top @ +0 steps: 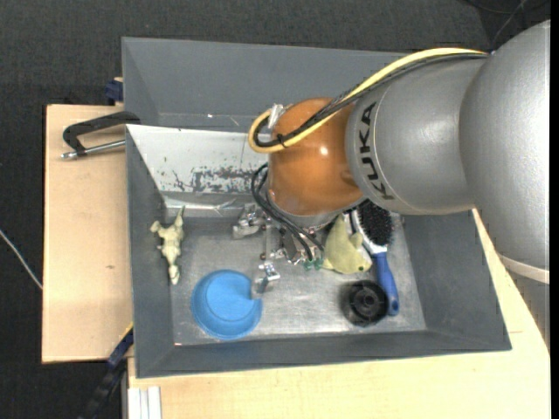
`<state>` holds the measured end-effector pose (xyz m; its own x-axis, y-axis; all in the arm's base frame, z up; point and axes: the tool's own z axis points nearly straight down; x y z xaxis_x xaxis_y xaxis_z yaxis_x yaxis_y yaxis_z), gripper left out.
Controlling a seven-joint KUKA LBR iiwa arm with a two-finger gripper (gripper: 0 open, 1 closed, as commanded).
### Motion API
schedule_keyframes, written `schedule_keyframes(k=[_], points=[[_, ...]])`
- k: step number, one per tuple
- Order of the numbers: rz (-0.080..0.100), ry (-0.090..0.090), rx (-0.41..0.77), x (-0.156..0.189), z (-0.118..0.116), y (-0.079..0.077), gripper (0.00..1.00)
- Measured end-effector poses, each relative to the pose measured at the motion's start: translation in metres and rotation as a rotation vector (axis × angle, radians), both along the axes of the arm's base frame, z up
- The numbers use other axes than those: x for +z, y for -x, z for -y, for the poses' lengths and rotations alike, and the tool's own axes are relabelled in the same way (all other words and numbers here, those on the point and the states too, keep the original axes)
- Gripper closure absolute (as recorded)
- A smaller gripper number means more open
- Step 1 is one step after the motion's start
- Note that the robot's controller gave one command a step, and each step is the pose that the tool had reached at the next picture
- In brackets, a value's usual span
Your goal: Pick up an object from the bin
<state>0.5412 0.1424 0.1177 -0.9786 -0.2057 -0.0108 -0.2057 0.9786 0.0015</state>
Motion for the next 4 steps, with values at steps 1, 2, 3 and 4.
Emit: schedule_keyframes(k=[1, 2, 3, 4], points=[[-0.009, 0.004, 0.228, -0.018, 0.01, 0.049, 0.0], [0.009, 0.005, 0.188, -0.042, -0.035, 0.04, 0.0], [0.008, 0.005, 0.187, -0.041, -0.033, 0.04, 1.0], [0.004, 0.0, 0.2, 0.096, -0.034, 0.047, 1.0]])
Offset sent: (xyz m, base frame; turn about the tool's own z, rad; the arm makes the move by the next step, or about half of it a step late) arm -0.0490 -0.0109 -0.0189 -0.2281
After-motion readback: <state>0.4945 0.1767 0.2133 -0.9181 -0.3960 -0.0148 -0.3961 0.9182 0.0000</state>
